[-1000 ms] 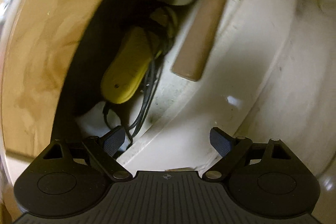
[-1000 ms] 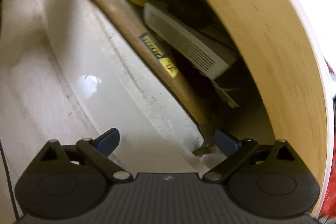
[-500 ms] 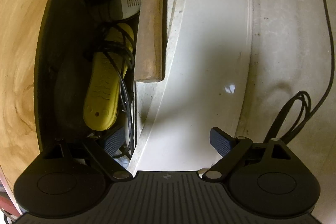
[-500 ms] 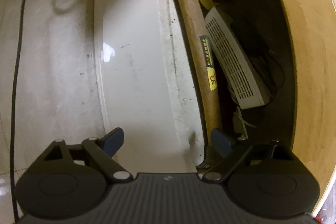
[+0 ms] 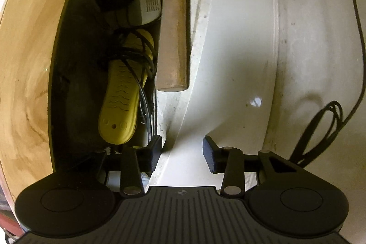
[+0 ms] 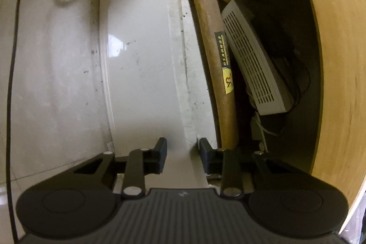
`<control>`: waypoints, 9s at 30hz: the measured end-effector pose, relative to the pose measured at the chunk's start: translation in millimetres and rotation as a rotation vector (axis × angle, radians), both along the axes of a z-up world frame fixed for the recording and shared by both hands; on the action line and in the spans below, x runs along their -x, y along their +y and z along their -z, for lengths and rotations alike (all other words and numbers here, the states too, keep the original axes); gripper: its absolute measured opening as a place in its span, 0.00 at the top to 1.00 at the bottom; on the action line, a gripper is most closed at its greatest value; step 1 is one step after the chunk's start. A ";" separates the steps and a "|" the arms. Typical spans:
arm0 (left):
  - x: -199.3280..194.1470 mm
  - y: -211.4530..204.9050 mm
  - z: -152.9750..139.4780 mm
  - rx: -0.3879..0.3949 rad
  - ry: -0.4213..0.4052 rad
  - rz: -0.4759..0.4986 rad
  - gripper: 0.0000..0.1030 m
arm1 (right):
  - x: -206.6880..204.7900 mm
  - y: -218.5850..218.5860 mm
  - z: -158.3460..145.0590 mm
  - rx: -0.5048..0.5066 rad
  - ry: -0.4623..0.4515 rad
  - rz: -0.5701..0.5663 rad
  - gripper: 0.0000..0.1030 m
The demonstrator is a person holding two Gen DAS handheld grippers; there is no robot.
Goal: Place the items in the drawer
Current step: 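Grip the drawer front edge with both grippers and pull it outward, then open both grippers and release the drawer front, backing away, then raise the left tool toward the white-and-red plastic item on the bench, then close the left gripper on the white-and-red plastic item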
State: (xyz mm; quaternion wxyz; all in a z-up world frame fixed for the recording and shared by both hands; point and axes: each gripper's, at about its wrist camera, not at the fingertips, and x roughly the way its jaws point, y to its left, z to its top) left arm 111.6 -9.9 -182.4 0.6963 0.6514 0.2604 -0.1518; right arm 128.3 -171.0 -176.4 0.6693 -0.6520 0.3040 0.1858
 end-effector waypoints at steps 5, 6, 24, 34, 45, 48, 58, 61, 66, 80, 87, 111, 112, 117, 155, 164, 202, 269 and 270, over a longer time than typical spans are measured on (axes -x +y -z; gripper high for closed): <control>4.7 -0.4 1.9 -0.006 -0.006 -0.002 0.63 | 2.6 0.1 -1.4 0.005 0.004 -0.006 0.68; 6.1 -0.5 2.6 -0.008 -0.007 -0.002 0.63 | 3.8 0.0 -1.8 0.008 0.006 -0.008 0.68; 45.3 -2.6 4.0 -0.046 0.039 -0.024 0.63 | 41.4 1.2 -8.4 0.041 0.079 -0.039 0.72; 71.2 -3.1 1.5 -0.068 0.104 -0.026 0.63 | 73.6 3.4 -19.0 0.046 0.128 -0.034 0.74; 96.5 -9.7 -7.0 -0.052 0.232 -0.026 0.68 | 102.7 3.7 -36.0 0.016 0.252 -0.016 0.77; 103.6 -11.5 -9.1 -0.047 0.267 -0.021 0.69 | 109.9 3.5 -38.5 0.012 0.279 -0.013 0.77; 118.8 -12.8 -12.1 -0.041 0.371 -0.035 0.71 | 129.6 3.9 -46.8 -0.020 0.408 -0.005 0.79; 120.6 -13.0 -11.8 -0.042 0.381 -0.042 0.71 | 130.8 4.2 -46.7 -0.020 0.400 0.004 0.79; 117.2 -13.2 -11.3 -0.036 0.385 -0.045 0.71 | 129.5 3.9 -45.8 -0.026 0.408 0.007 0.79; 110.8 -12.5 -20.8 -0.013 0.397 -0.069 0.74 | 134.4 2.4 -38.0 -0.044 0.422 0.016 0.79; 112.1 -12.9 -19.5 -0.010 0.388 -0.073 0.73 | 134.4 2.0 -36.8 -0.049 0.421 0.013 0.78; 109.8 -18.4 -20.5 0.068 0.359 -0.139 0.15 | 132.5 2.7 -40.8 -0.124 0.388 0.028 0.00; 110.1 -18.5 -21.1 0.071 0.358 -0.140 0.15 | 131.9 3.1 -40.9 -0.128 0.389 0.032 0.00; 109.5 -19.7 -24.5 0.104 0.352 -0.176 0.15 | 123.5 4.7 -46.3 -0.204 0.399 0.110 0.00; 79.7 17.8 -82.3 0.926 0.326 -1.042 0.16 | 80.7 -26.8 -88.3 -0.954 0.296 1.172 0.00; 78.2 16.1 -81.8 0.946 0.318 -1.030 0.16 | 78.4 -30.3 -87.8 -0.955 0.291 1.196 0.00; 75.9 -7.2 -201.0 1.235 -0.192 -0.611 0.15 | 90.4 -20.9 -212.6 -1.167 -0.372 0.716 0.01; -68.9 -28.3 -177.6 1.368 -0.144 -0.383 0.29 | 87.3 -15.6 -225.1 -1.222 -0.401 0.684 0.00; -70.5 -28.2 -176.6 1.368 -0.142 -0.391 0.38 | 86.7 -15.5 -224.6 -1.221 -0.399 0.686 0.00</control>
